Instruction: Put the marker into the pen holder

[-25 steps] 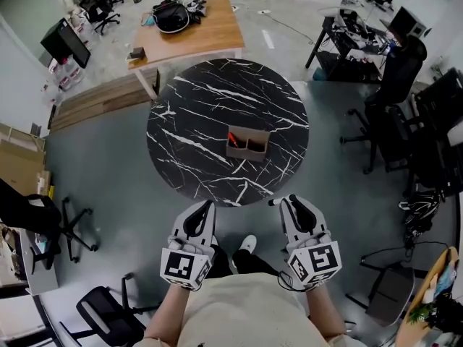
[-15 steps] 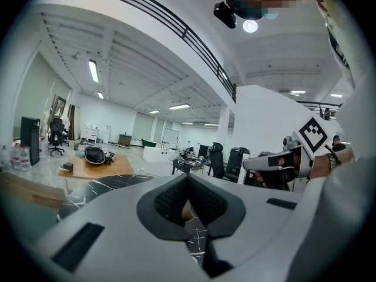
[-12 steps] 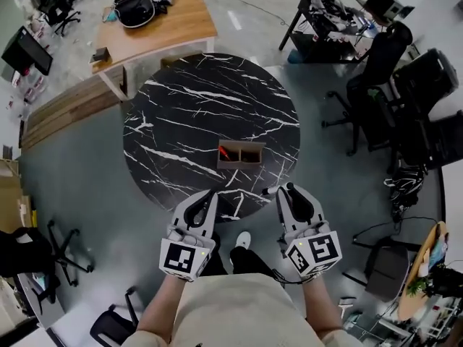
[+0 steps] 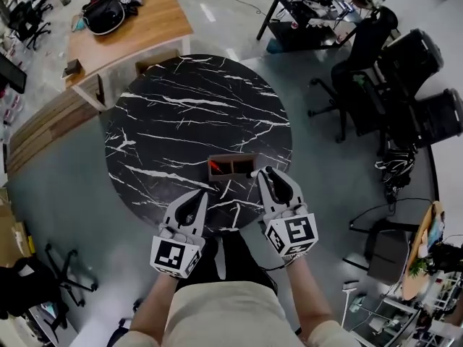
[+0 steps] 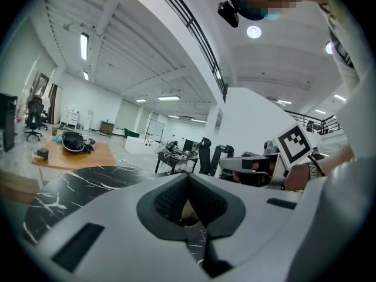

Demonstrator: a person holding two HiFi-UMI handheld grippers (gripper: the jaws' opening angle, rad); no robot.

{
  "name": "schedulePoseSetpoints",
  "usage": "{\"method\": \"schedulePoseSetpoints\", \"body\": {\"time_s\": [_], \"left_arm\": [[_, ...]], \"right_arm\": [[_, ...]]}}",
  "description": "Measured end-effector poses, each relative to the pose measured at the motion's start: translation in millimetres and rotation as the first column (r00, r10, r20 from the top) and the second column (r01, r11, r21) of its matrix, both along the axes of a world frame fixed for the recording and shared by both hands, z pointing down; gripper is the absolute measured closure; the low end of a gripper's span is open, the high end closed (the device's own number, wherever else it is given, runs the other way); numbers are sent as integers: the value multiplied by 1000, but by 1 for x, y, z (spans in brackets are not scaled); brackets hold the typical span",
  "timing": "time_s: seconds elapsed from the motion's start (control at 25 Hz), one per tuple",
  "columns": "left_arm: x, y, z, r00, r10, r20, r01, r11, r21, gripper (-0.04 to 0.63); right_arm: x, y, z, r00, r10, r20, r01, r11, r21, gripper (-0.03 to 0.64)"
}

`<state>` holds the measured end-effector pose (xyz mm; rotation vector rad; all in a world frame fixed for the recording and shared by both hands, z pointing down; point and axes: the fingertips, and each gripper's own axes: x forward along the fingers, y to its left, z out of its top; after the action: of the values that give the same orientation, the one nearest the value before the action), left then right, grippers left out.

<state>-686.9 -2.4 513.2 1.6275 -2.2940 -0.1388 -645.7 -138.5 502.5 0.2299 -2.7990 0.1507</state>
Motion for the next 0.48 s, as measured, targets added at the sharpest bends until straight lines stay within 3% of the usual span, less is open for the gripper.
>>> {"method": "schedulePoseSetpoints", "body": {"time_s": [0.28,0.48], "left_arm": [[-19,-19,18,1000,-7,16,7,1000,-22,586],[-25,-27,37,999,-46,-13,46,998,-37,586]], "right_arm": [[-36,-15,55,999,-41,-4,41,999,22,535],[-42,-14,105,996,-72,-56,73,997,20,534]]}}
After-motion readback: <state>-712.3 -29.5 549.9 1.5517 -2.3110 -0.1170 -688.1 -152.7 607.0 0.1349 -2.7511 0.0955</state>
